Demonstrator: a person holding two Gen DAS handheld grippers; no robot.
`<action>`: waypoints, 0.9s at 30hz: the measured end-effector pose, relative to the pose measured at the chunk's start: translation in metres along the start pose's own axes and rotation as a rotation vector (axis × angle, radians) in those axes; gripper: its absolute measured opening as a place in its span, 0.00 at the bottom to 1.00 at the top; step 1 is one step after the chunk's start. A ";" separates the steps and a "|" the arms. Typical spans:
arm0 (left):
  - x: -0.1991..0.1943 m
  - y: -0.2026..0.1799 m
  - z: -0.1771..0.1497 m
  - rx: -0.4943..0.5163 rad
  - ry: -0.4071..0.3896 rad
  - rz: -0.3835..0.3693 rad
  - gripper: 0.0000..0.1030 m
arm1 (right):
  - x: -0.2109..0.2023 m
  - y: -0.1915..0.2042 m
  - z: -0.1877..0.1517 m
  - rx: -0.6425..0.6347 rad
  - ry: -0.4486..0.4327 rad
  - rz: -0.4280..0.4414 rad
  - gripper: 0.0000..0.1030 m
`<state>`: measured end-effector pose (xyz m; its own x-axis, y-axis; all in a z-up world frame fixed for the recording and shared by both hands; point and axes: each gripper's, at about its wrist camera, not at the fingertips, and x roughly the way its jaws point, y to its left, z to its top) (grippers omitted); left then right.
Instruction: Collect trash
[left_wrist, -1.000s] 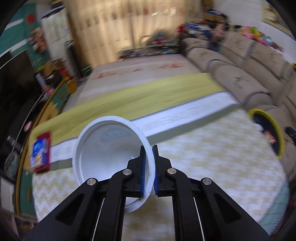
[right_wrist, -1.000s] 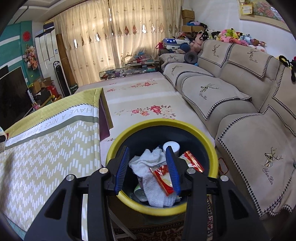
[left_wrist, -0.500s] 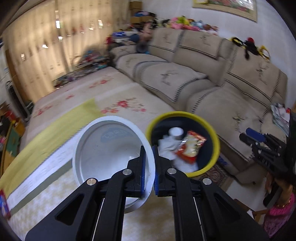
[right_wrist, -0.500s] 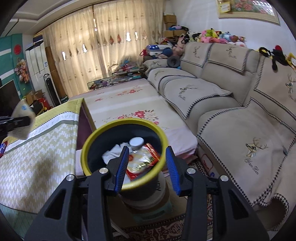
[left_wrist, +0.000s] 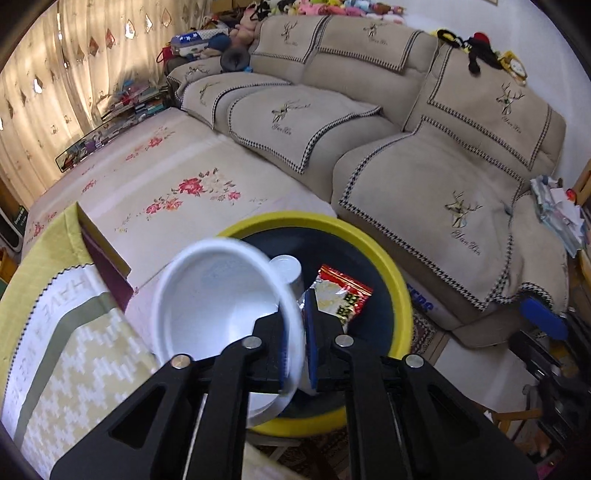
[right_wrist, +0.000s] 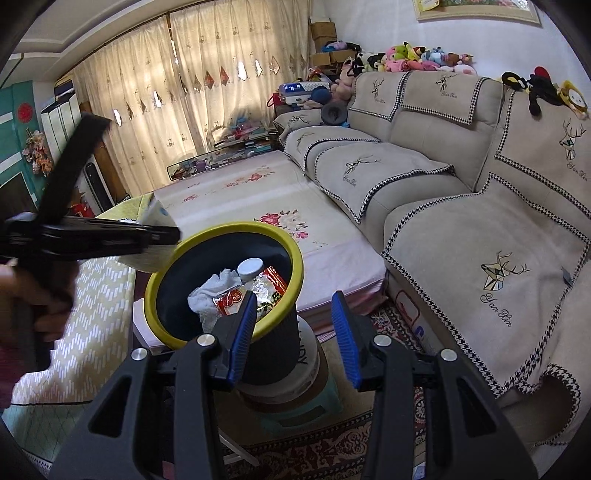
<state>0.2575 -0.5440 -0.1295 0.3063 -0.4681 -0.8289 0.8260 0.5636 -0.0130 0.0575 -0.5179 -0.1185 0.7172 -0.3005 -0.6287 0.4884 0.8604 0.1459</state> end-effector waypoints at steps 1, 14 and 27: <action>0.005 0.003 -0.001 0.002 0.005 0.010 0.22 | -0.001 0.002 -0.001 0.002 0.000 0.003 0.44; -0.128 0.080 -0.085 -0.188 -0.178 0.137 0.95 | -0.015 0.051 -0.011 -0.069 0.012 0.106 0.60; -0.314 0.129 -0.306 -0.435 -0.329 0.588 0.95 | -0.074 0.146 -0.023 -0.201 -0.057 0.279 0.88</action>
<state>0.1236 -0.1160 -0.0420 0.8138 -0.1507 -0.5612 0.2485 0.9633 0.1018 0.0644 -0.3601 -0.0686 0.8387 -0.0600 -0.5413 0.1658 0.9749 0.1489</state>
